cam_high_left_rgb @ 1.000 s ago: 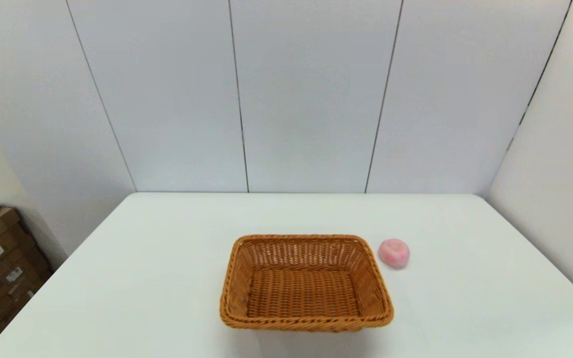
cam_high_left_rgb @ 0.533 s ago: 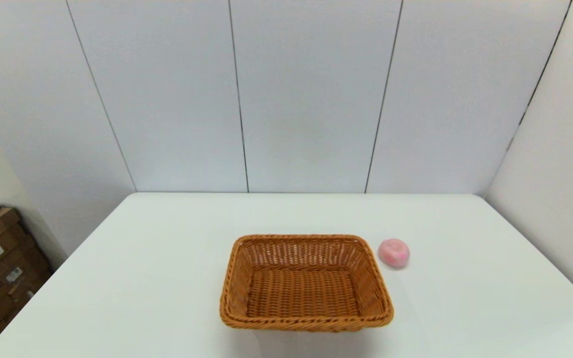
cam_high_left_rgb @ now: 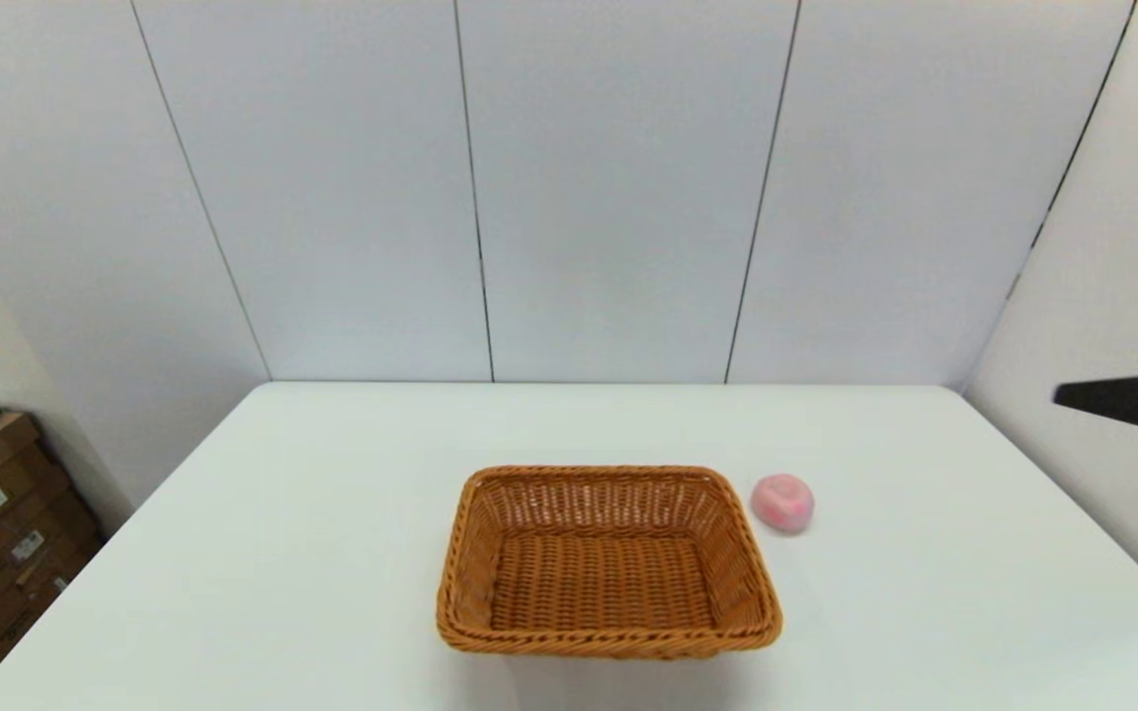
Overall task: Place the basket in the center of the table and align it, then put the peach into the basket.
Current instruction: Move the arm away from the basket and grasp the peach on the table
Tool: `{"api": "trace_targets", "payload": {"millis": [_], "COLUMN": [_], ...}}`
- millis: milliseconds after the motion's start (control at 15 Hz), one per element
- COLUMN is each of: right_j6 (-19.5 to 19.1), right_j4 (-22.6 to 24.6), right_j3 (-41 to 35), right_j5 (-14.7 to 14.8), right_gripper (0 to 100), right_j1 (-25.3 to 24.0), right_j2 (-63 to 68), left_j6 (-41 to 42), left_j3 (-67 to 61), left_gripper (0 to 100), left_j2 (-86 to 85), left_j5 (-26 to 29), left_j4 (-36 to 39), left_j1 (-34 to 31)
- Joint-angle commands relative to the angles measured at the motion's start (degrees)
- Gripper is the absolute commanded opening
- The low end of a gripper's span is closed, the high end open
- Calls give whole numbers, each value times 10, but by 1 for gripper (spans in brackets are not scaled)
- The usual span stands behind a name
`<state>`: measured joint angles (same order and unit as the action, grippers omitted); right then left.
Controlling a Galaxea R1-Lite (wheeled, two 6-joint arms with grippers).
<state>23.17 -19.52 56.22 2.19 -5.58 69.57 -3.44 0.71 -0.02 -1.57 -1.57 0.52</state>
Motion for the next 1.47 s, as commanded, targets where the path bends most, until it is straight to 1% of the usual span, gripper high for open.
{"api": "trace_targets", "payload": {"millis": [67, 333, 467, 533, 600, 733, 867, 933, 1000, 1133, 1267, 1467], "right_j6": [87, 82, 66, 59, 60, 64, 60, 49, 29, 7, -1, -2], "right_j4": [-11, -12, -13, -13, -15, -16, -18, -15, -19, -25, -37, -36], "right_j3": [103, 145, 165, 176, 191, 220, 228, 234, 247, 251, 252, 252], "right_j5": [25, 22, 8, 5, 6, 9, 11, 11, 12, 12, 12, 12], "right_gripper": [100, 100, 100, 100, 100, 100, 100, 100, 100, 100, 100, 100], "right_j1": [-68, -98, -102, -102, -102, -99, -96, -94, -87, -77, -66, -56], "right_j2": [275, 392, 432, 451, 468, 499, 505, 511, 520, 524, 535, 564], "left_j6": [0, 0, 0, 0, 0, 0, -1, -1, -1, -1, -1, -1], "left_j3": [1, 0, 0, 0, 0, 0, 0, 0, 1, 0, 0, 0], "left_gripper": [100, 100, 100, 100, 100, 100, 100, 100, 100, 100, 100, 100], "left_j2": [0, 0, 0, 0, 0, 0, 0, 0, 0, 0, 0, 0], "left_j5": [0, 0, -1, -1, -1, -1, -1, -1, -1, -1, -1, -1], "left_j4": [0, 0, 0, 1, 1, 0, 0, 1, 0, 0, 0, 0], "left_j1": [0, 0, 0, 0, 0, 0, 0, 0, 0, 0, 0, 0]}}
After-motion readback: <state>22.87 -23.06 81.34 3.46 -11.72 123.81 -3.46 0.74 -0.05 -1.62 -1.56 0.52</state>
